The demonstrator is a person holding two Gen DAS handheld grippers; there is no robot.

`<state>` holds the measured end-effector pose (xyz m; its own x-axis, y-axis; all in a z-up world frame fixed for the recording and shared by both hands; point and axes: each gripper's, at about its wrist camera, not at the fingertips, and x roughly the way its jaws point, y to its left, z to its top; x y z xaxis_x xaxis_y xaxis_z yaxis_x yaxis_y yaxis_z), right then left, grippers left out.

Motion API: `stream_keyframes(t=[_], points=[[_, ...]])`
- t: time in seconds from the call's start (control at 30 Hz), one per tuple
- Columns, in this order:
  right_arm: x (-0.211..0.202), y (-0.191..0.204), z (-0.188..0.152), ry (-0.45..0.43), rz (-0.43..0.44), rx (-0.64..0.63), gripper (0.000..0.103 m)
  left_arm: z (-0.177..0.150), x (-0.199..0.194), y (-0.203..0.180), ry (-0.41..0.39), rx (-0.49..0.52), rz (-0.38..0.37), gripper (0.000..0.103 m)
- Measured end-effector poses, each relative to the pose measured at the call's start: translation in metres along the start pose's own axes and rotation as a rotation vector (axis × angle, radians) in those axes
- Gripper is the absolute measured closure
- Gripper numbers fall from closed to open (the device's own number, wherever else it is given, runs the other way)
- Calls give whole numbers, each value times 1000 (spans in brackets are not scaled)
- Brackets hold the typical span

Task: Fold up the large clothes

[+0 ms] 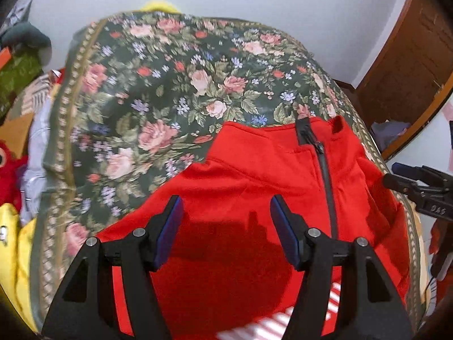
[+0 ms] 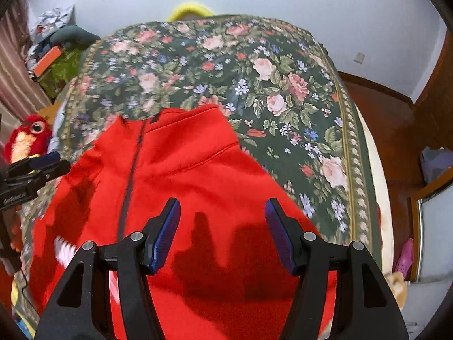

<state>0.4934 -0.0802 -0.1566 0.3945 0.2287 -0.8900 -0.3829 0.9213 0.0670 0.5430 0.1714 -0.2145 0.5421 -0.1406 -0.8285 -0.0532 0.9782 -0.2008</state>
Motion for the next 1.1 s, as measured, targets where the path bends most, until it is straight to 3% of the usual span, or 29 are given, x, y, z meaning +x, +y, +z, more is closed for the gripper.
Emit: stream_keyframes(t=[0.17,0.27,0.3,0.37,0.53,0.57,0.6,0.67,0.7,0.73,0.77,0.87,1.1], points=[[33,-3,18,26,-4,3,45,16,35,7,19,-63,-57,40],[44,-7,27,15,43,36,44,23,54,11,31,-87,-59,40],[46,-9,29,5,66,56,43,26,63,12,47,-98,-56,39],[51,-15,33,-15,83,110,30,29,79,17,82,-137,-72,38],[66,-27,40,8,180,217,26,28,82,14,53,-129,-82,36],[66,-26,39,1,181,217,29,27,81,13,49,-112,-80,37],[65,-25,39,-6,177,208,30,27,81,12,46,-102,-83,46],[60,-19,35,-31,188,181,46,26,79,11,42,-95,-92,60],[58,-17,34,-37,191,169,51,25,78,12,42,-103,-102,76],[55,-13,33,-39,189,152,62,25,77,13,49,-111,-121,83],[51,-10,33,-38,190,131,73,24,76,13,53,-121,-123,84],[43,0,33,-25,185,79,90,22,68,10,57,-111,-96,93],[-3,5,16,-75,216,44,94,19,18,0,1,-32,-57,100]])
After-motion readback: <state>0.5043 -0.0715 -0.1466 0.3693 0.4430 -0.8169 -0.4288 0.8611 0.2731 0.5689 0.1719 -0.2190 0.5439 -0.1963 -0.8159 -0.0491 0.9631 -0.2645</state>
